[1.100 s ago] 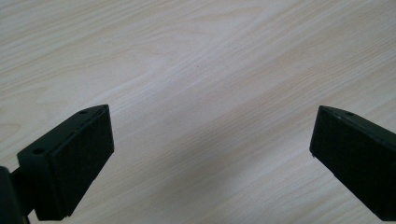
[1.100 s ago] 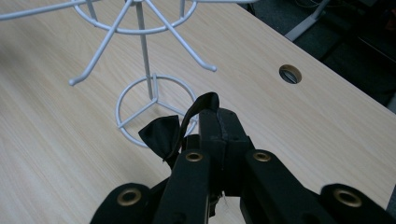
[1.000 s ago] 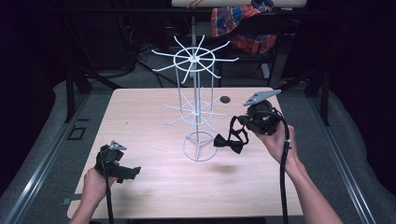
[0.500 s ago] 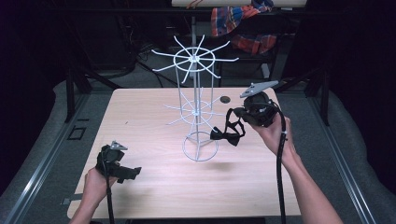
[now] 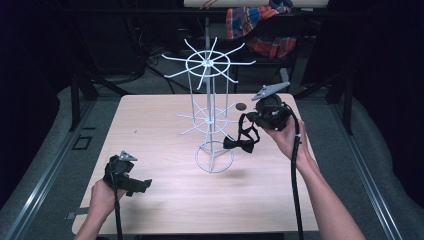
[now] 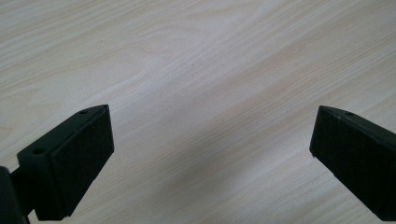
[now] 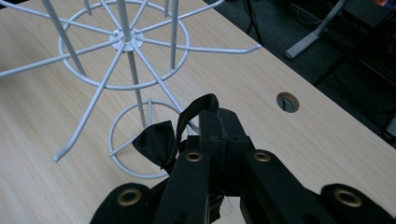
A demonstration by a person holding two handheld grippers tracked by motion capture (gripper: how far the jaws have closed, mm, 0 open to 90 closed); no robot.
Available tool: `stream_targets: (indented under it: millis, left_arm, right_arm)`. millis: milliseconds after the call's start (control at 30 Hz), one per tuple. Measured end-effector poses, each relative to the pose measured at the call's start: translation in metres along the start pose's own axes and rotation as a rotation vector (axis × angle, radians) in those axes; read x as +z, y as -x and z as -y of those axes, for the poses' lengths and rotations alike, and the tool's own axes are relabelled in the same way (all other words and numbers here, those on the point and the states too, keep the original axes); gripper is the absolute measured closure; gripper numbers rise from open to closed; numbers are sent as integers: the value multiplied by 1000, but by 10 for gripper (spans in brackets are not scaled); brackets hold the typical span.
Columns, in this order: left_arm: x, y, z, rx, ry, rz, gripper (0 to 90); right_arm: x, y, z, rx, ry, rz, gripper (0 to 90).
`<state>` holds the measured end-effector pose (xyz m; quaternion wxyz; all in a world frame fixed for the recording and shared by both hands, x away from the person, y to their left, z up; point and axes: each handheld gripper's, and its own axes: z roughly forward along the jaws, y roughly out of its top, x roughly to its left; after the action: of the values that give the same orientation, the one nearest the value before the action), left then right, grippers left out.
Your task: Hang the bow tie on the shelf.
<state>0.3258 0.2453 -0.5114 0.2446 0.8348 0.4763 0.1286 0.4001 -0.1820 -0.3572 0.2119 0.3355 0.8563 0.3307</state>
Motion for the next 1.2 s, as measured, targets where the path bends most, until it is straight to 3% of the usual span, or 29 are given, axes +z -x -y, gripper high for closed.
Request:
stream_targets:
  millis: [400,900,1200]
  left_arm:
    - [-1,1,0,-2,8,-2,0]
    - [-1,0,1,-2,5,4,0]
    - [0,1,1,-2,4,3,0]
  right_arm:
    - [9,5,-1,3,9,-12,900]
    - [27,14,-7,8,-1,-67,900]
    - [42,22,-4,46,2,-122,900]
